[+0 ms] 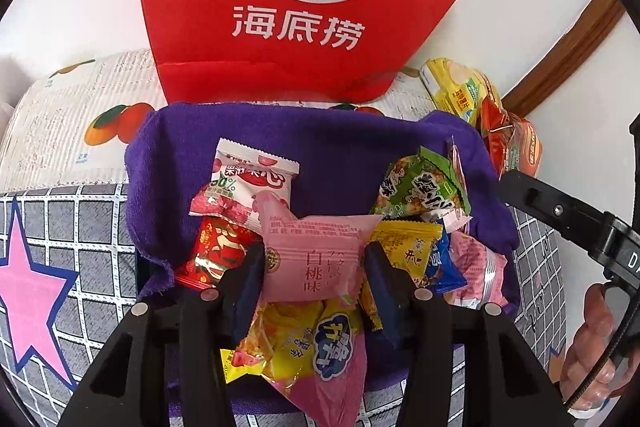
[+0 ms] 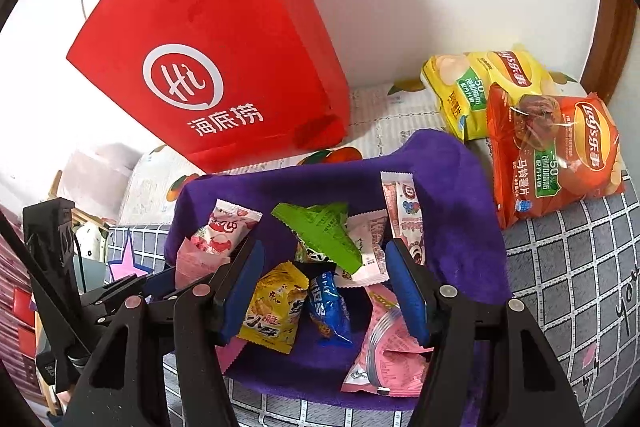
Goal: Organize snacks
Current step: 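Open both tools to drop the pink and green packets onto the towel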
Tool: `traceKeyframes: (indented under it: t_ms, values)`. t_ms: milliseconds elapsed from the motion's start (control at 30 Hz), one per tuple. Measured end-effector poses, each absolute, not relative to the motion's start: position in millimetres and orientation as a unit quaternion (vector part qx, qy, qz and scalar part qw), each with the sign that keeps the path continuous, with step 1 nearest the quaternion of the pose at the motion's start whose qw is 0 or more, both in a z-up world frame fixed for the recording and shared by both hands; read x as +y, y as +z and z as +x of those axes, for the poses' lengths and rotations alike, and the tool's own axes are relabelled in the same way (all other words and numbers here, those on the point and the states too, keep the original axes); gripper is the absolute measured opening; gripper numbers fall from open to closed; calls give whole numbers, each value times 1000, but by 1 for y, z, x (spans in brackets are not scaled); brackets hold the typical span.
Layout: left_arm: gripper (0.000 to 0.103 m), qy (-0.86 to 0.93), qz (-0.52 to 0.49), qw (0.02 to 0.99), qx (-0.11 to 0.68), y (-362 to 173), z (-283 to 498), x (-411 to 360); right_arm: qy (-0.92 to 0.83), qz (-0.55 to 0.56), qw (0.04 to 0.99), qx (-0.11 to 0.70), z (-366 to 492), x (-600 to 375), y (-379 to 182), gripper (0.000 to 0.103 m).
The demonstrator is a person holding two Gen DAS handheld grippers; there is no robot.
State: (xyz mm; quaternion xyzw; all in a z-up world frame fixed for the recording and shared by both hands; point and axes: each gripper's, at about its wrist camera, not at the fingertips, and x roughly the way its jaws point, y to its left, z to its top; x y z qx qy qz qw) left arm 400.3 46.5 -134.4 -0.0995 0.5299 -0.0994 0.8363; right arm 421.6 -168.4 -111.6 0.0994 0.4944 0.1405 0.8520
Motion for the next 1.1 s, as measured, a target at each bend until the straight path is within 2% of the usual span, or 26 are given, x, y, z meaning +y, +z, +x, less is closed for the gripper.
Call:
traceKeyframes:
  t_ms: [667,1100]
  values:
    - [71,-98,-74,844,523,-127,399,43,134,79,857,491,421,-166,-112,63]
    - [72,-76,-72,854,509,-122,397,54,135,71,859,488,418,-165,-110,63]
